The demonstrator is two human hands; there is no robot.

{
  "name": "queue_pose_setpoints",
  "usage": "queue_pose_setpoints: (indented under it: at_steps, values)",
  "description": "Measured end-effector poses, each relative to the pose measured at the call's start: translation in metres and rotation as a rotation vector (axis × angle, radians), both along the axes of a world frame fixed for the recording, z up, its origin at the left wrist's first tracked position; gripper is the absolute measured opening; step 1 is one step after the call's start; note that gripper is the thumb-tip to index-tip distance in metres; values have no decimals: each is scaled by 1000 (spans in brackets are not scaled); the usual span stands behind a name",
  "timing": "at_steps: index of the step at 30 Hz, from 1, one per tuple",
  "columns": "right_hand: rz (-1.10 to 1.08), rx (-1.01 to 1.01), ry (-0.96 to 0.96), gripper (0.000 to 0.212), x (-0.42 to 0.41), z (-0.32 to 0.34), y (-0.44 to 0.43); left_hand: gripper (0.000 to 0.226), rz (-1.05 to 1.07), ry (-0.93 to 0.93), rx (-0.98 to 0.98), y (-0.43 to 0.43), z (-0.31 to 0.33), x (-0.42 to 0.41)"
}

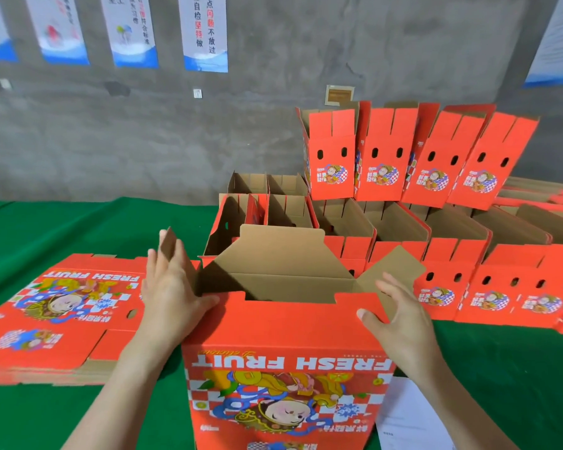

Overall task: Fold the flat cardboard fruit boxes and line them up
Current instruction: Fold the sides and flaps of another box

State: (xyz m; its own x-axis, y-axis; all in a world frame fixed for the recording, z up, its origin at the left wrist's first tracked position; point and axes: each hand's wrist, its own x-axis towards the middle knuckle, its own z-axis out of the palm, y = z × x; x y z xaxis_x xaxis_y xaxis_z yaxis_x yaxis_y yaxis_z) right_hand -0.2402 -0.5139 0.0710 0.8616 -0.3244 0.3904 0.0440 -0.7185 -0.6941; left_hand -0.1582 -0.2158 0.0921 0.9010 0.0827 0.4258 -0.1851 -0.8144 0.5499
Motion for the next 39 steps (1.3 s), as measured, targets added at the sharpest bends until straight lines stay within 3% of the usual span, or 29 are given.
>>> queue_pose_setpoints:
  at_steps: [2, 4, 10, 13, 19, 23, 25, 27, 31, 35, 39]
  values:
    - [17, -97, -5, 57, 2, 3, 0, 116, 12, -26, 156, -7, 1, -1]
    - [48, -235, -5, 58, 4, 7, 1, 110, -59, -92, 228, -11, 0, -1]
    - [73, -864, 239, 68, 20, 37, -3, 82, -267, -227, 225, -8, -6, 5]
    - [140, -1010, 299, 78, 30, 46, 4, 80, -358, -242, 214, -9, -6, 6]
    - [278, -987, 522, 94, 41, 56, 19, 67, -567, -205, 271, -11, 1, 2]
    - [301, -988, 514, 92, 39, 56, 20, 28, -762, 41, 138, -9, 5, 2]
    - [303, -978, 501, 91, 37, 55, 20, 19, -728, 172, -2, -9, 7, 8]
    - [310, -962, 479, 91, 35, 53, 19, 33, -567, 117, 49, -11, 7, 23]
    - [369, -909, 371, 89, 32, 49, 18, 63, -298, 43, 406, -23, 3, 41]
    - [524, -820, 176, 74, 27, 38, 13, 69, -436, 168, 272, -21, 2, 50]
    - [613, -586, -31, 37, 20, 24, 10, 71, -511, 123, 172, -16, 6, 52]
